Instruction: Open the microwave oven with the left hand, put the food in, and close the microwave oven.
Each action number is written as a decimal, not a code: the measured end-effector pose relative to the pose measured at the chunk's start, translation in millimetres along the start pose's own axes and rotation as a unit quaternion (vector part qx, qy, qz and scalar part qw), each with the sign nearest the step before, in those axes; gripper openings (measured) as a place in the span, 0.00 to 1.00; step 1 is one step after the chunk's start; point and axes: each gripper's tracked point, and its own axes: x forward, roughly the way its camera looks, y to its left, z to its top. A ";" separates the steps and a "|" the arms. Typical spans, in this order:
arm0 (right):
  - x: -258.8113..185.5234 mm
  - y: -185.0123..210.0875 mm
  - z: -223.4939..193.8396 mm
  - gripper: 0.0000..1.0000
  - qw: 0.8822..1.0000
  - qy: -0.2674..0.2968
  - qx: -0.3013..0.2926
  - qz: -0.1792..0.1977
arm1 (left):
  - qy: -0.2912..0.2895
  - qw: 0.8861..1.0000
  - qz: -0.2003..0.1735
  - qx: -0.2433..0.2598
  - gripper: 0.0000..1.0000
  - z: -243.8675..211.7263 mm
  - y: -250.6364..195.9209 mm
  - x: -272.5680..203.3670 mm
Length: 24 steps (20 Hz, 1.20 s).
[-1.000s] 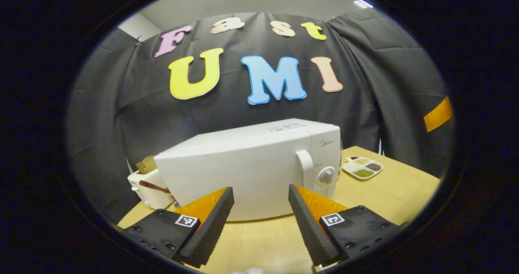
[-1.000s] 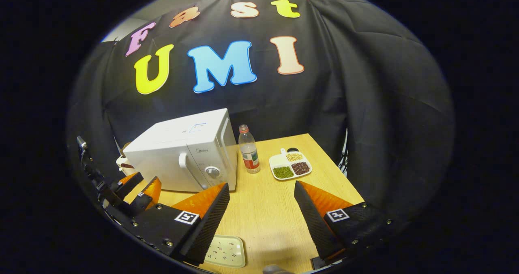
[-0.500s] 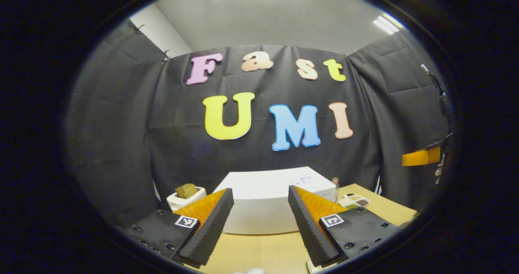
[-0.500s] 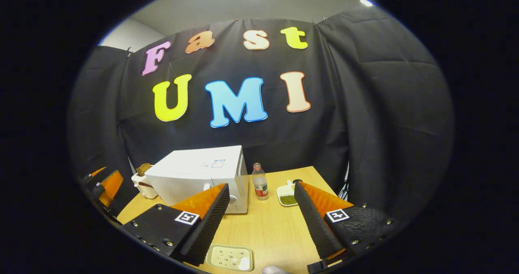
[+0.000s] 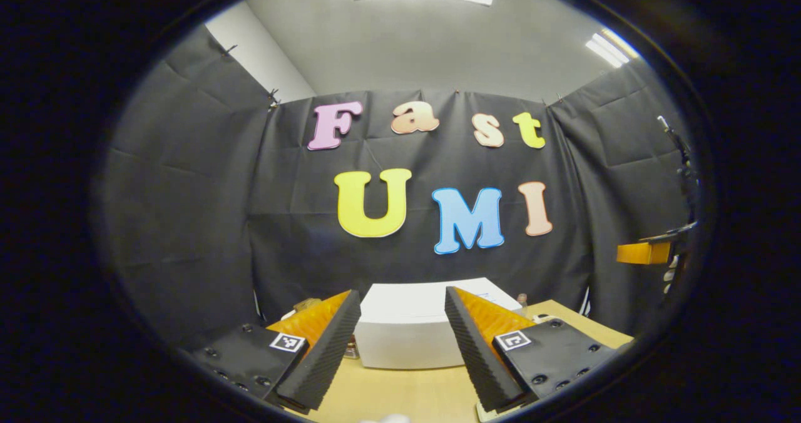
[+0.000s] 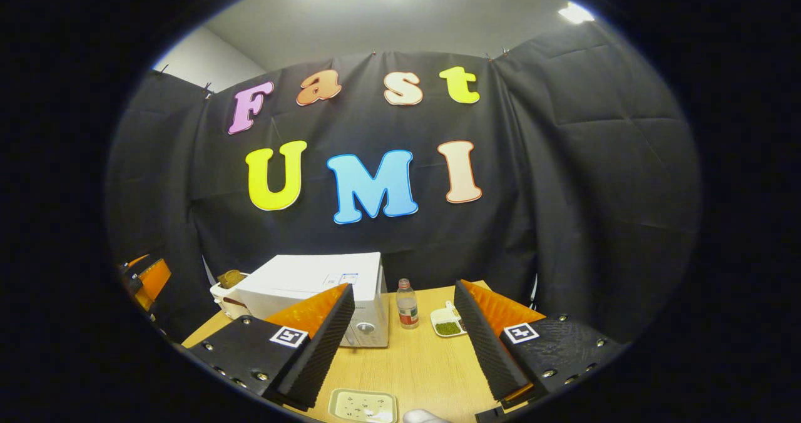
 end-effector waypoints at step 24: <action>-11.1 28.5 7.3 0.98 0.999 -0.033 -0.034 0.004 | 0.022 0.999 0.003 -0.026 0.94 -6.1 19.6 6.6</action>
